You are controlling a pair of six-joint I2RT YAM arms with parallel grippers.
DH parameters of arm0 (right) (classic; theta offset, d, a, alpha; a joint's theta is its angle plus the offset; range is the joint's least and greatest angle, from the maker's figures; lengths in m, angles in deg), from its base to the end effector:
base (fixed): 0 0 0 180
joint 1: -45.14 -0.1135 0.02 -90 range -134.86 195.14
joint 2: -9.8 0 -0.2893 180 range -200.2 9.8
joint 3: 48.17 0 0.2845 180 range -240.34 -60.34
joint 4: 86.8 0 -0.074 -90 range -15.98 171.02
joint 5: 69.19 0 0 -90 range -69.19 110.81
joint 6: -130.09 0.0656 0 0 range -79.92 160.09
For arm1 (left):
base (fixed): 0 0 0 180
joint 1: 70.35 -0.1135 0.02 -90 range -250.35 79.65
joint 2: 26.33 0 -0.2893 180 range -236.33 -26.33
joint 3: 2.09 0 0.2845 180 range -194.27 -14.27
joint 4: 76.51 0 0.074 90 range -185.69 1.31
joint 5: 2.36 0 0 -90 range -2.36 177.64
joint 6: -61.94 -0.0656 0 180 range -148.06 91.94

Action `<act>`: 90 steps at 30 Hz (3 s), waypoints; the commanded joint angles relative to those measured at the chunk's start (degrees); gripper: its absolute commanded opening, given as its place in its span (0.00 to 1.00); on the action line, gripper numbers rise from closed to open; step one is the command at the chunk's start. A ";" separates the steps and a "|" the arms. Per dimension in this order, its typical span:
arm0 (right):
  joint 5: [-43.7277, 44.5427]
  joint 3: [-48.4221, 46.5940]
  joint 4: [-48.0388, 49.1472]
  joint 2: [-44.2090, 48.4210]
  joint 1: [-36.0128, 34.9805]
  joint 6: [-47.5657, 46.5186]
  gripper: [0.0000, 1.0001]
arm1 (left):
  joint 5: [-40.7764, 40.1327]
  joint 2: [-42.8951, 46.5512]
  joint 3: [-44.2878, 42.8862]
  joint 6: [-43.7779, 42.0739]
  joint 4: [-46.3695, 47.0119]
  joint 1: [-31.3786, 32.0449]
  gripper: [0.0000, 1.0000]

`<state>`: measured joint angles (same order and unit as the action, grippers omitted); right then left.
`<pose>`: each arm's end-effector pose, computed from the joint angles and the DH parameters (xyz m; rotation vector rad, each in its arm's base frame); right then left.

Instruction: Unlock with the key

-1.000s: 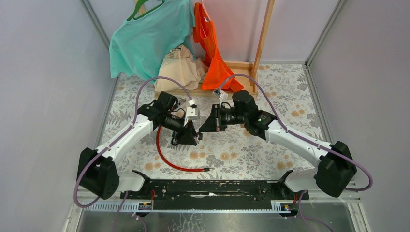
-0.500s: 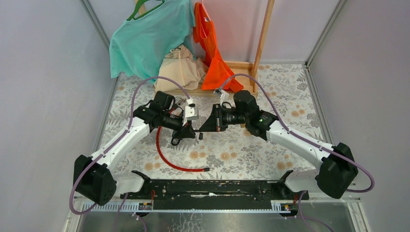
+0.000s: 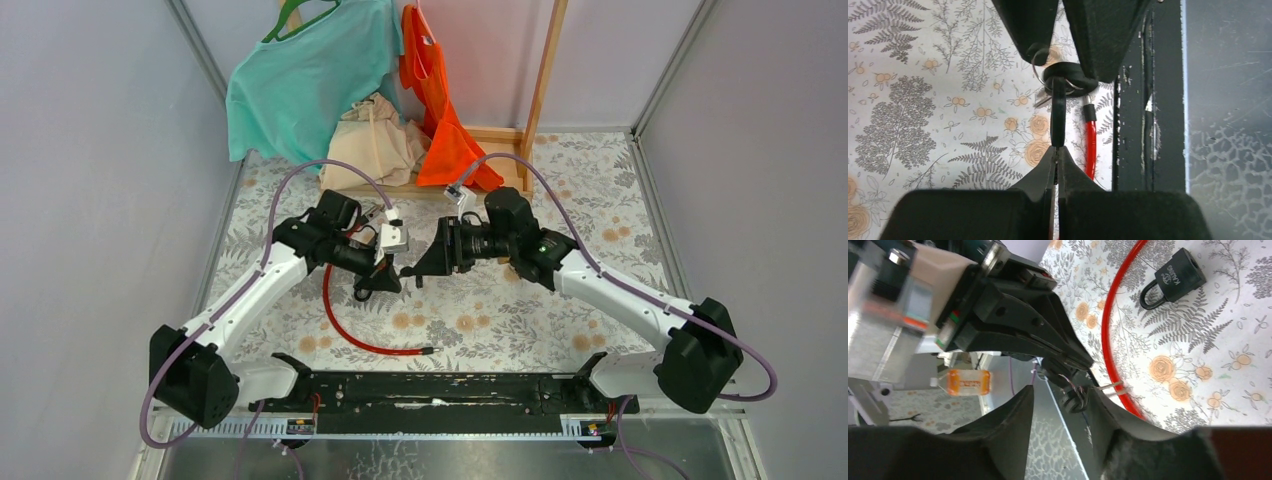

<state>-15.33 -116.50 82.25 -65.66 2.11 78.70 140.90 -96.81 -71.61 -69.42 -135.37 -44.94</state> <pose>0.2297 0.2674 0.3188 -0.5739 2.0655 1.5044 0.2166 -0.1611 0.2835 1.5265 1.7509 -1.0570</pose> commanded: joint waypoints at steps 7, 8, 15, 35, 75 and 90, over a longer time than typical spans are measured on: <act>-0.62 -2.06 -0.87 7.11 -0.13 -18.37 0.59 | 7.96 -7.91 -12.15 -8.19 -25.84 0.04 0.00; -1.47 -0.18 2.45 8.33 -0.13 -18.78 0.59 | 8.81 -9.14 -12.99 -9.89 -28.50 0.12 0.00; -9.21 -0.05 10.51 7.40 -0.33 -22.17 0.62 | 11.22 -13.26 -15.44 -14.11 -36.56 0.08 0.00; -7.86 1.01 14.31 1.32 -7.08 -23.46 0.54 | 11.90 -11.97 -17.08 -12.83 -36.47 0.48 0.00; -0.08 7.02 15.90 11.31 -7.69 -18.58 0.00 | 10.36 -6.42 -18.26 -9.06 -32.42 0.17 0.64; -0.09 5.45 16.64 8.80 -7.61 -17.46 0.00 | 12.09 -8.36 -17.58 -5.77 -26.89 0.71 0.27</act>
<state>-15.26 -108.48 94.93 -56.85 -5.12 60.62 151.19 -105.16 -89.34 -76.11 -165.66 -44.50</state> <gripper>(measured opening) 0.033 0.353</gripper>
